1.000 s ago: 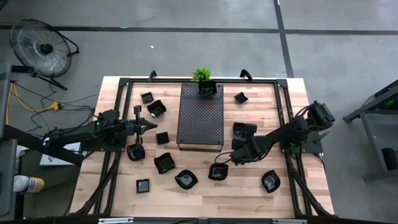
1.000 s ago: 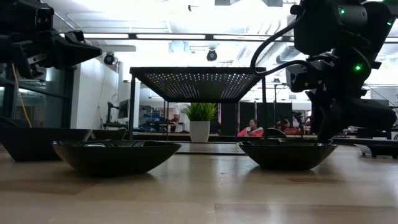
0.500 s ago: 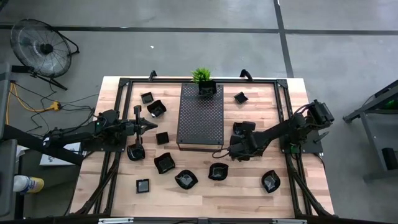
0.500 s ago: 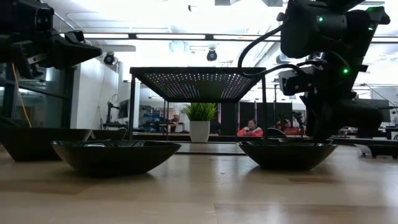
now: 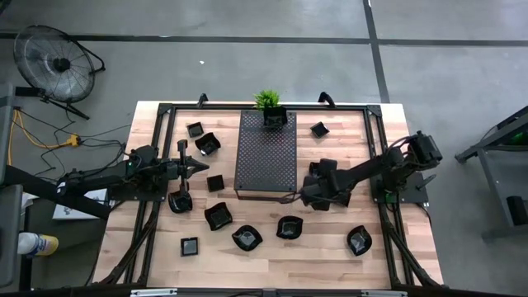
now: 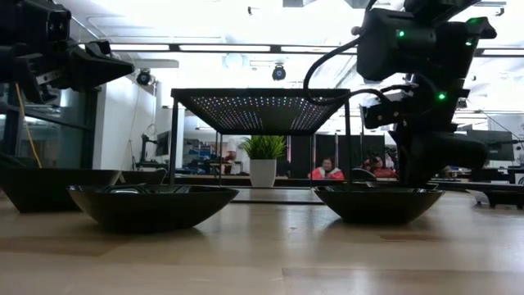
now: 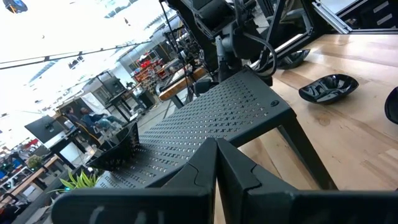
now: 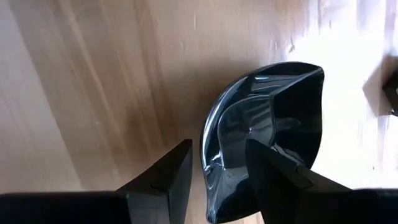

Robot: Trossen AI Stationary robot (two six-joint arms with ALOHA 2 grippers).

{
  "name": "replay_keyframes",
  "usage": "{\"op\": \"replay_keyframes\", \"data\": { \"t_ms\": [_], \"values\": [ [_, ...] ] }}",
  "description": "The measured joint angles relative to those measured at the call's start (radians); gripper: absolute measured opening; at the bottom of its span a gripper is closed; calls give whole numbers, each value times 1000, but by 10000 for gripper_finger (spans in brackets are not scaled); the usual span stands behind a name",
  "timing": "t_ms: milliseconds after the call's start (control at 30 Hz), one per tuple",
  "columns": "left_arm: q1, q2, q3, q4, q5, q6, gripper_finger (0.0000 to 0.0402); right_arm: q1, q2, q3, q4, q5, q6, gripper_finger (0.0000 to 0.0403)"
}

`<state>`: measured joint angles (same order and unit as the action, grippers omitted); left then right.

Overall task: Pick & Place Mini shaped plates
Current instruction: Put the leaf shaped plate on the shelf

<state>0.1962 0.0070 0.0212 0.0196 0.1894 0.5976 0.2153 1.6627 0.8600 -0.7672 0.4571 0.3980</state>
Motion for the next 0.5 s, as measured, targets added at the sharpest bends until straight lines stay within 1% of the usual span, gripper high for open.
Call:
{"op": "replay_keyframes", "data": {
  "t_ms": [133,267,500],
  "values": [
    [0,0,0,0,0,0,1,-13,0,0,5,-21,-1,142],
    [0,0,0,0,0,0,1,-26,0,-8,19,-55,-11,133],
    [0,0,0,0,0,0,1,-26,1,-19,25,-47,4,106]
  ]
}}
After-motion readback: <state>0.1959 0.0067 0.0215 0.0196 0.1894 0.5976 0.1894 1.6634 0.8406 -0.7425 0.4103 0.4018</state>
